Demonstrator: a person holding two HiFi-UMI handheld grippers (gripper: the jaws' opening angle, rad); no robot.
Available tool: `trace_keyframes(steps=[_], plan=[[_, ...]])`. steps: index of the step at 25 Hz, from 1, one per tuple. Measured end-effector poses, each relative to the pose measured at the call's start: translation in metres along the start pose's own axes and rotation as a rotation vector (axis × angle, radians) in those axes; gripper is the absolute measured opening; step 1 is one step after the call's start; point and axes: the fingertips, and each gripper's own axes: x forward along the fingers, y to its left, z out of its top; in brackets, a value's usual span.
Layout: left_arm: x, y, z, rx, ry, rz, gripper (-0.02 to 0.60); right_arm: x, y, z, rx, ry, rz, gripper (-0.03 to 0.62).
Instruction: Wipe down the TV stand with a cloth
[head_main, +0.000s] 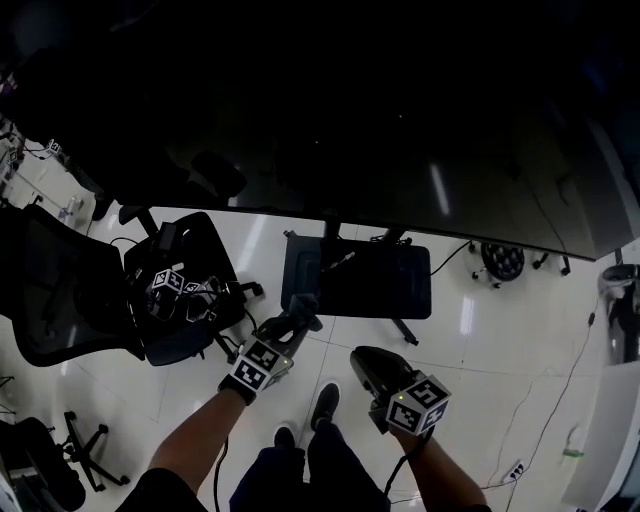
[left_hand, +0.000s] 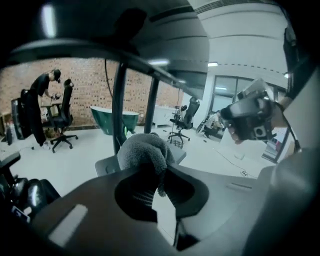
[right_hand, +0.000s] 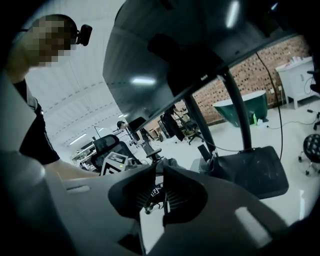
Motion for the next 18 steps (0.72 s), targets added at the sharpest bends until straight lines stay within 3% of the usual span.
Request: trace_keyframes(steps=[6,13,18], plan=[[-0.124,-0.076,0.064,0.070,-0.165,-0.031,0.026,-0.060,0.067,0.048,-0.098,-0.129,-0.057,0.017],[-0.254,-0.170,0.086,0.116,-0.278,-0.059,0.028,-0.151,0.160,0.056,-0.133,-0.233,-0.124,0.004],[-0.318,-0.223,0.085,0.131,-0.314,-0.062,0.029,-0.220,0.212,0.042,-0.142,-0.271,-0.157,0.003]])
